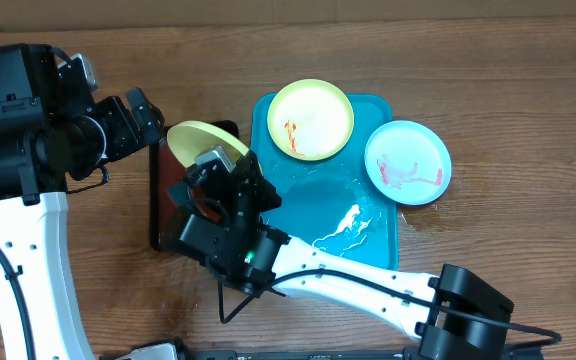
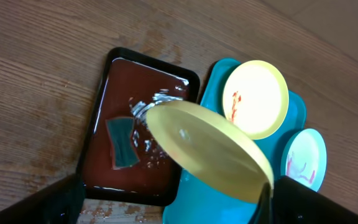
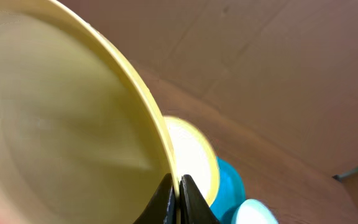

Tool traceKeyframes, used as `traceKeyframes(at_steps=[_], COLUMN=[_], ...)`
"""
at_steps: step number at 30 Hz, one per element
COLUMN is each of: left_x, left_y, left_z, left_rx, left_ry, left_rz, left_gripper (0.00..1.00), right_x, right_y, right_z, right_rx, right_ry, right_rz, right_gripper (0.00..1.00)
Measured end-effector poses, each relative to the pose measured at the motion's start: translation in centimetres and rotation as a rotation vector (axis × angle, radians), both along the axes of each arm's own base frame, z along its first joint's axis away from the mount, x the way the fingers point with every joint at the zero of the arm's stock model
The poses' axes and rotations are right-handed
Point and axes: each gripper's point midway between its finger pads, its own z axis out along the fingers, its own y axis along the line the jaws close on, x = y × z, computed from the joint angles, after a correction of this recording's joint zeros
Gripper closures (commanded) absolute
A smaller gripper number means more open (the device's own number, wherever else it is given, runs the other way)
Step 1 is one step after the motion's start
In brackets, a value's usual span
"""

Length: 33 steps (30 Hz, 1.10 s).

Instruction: Clean dirty plates on tray and stack at the side

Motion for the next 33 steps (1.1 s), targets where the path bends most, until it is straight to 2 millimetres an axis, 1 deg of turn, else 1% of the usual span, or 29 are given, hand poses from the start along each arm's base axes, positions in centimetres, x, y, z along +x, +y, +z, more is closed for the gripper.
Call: traceKeyframes(at_steps=[2,4,6,8,10,11,13,16,19,20,21,23,25,30,31,32,33], left_x=[0.0,-0.2,-0.4,-0.7,-0.8,-0.8,-0.7,-0.3,0.3,0.6,0.8,1.2,1.7,2.8,2.9,3.1,3.3], left_y=[0.0,0.0,-0.1,-0.1,-0.2,-0.3,-0.7,-2.0,-3.7,-4.5,-5.0,-6.4,-7.9,-10.7,-11.2,-11.5,-11.7], left_z=[0.0,-0.1,-0.2,-0.4,-0.5,-0.6,-0.9,-1.7,-3.0,-3.5,-4.0,-5.2,-6.6,-9.6,-10.1,-10.5,-10.9], left_rx=[0.003,0.008,0.010,0.009,0.009,0.010,0.014,0.016,0.015,0.014,0.013,0.015,0.017,0.023,0.024,0.025,0.025], left_ry=[0.001,0.006,0.016,0.028,0.037,0.038,0.048,0.079,0.119,0.138,0.154,0.191,0.232,0.305,0.317,0.324,0.331], left_rz=[-0.005,-0.013,-0.019,-0.021,-0.025,-0.030,-0.052,-0.105,-0.162,-0.187,-0.205,-0.249,-0.293,-0.367,-0.377,-0.385,-0.388], left_gripper=[0.13,0.15,0.18,0.21,0.23,0.25,0.27,0.30,0.33,0.35,0.37,0.39,0.41,0.42,0.42,0.42,0.43], right_x=[0.1,0.3,0.7,1.3,2.0,2.3,2.7,3.1,2.8,2.6,2.5,1.8,0.1,-5.1,-5.9,-6.6,-6.8], right_y=[-0.1,-0.5,-1.5,-3.2,-5.2,-6.2,-8.8,-12.8,-16.9,-18.0,-18.5,-19.0,-19.1,-18.8,-18.8,-18.9,-18.9], right_z=[-1.2,-3.2,-5.3,-7.3,-8.9,-9.5,-10.3,-10.6,-10.6,-10.6,-10.7,-11.4,-13.0,-19.0,-19.8,-20.9,-21.3], right_rx=[0.003,0.025,0.053,0.103,0.180,0.226,0.342,0.498,0.589,0.610,0.621,0.639,0.627,0.562,0.551,0.538,0.536], right_ry=[0.060,0.175,0.301,0.446,0.604,0.677,0.843,1.022,1.133,1.166,1.179,1.210,1.261,1.380,1.390,1.389,1.379], right_rz=[0.019,0.038,0.038,0.010,-0.025,-0.040,-0.077,-0.140,-0.229,-0.252,-0.260,-0.260,-0.266,-0.256,-0.258,-0.270,-0.279], right_gripper=[0.96,0.96,0.96,0.96,0.96,0.96,0.96,0.96,0.96,0.96,0.96,0.96,0.96,0.96,0.93,0.86,0.78])
